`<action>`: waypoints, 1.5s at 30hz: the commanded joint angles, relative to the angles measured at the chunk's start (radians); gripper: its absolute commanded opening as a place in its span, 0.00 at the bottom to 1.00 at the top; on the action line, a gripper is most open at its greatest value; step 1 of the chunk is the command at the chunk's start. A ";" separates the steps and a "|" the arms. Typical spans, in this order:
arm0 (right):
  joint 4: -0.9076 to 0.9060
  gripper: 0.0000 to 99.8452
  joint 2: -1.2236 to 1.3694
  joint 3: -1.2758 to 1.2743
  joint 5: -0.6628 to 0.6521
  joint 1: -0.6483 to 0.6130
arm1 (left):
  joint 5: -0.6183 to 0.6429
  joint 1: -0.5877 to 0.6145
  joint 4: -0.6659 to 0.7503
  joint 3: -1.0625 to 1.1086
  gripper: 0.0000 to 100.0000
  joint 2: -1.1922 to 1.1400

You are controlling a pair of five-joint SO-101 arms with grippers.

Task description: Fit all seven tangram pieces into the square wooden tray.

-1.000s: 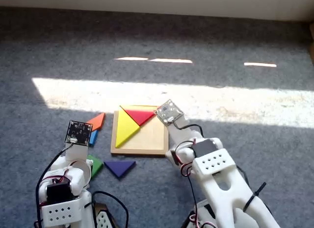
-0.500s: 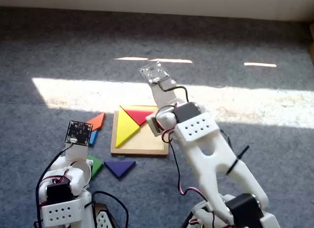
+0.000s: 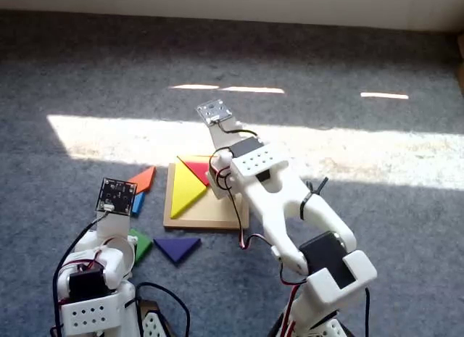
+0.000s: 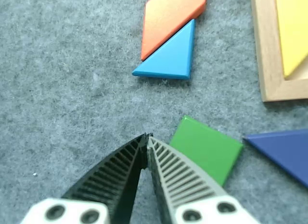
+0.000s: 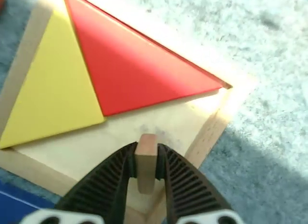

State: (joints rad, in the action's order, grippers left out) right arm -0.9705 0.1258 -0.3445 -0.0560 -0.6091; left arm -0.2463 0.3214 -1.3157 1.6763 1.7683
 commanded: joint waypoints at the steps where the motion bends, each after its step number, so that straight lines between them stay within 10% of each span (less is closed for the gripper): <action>1: 0.018 0.01 -0.012 0.058 -0.002 -0.008 | 0.006 0.012 -0.006 0.021 0.01 0.022; 9: 0.018 0.15 0.002 0.058 -0.002 -0.008 | 0.006 0.012 -0.006 0.021 0.01 0.022; 45: 0.013 0.15 -0.073 0.096 -0.057 0.099 | 0.006 0.012 -0.006 0.021 0.01 0.022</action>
State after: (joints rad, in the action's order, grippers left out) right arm -0.9689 0.1258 -0.3046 -0.1005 -0.5232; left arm -0.2463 0.3214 -1.3157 1.6763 1.7683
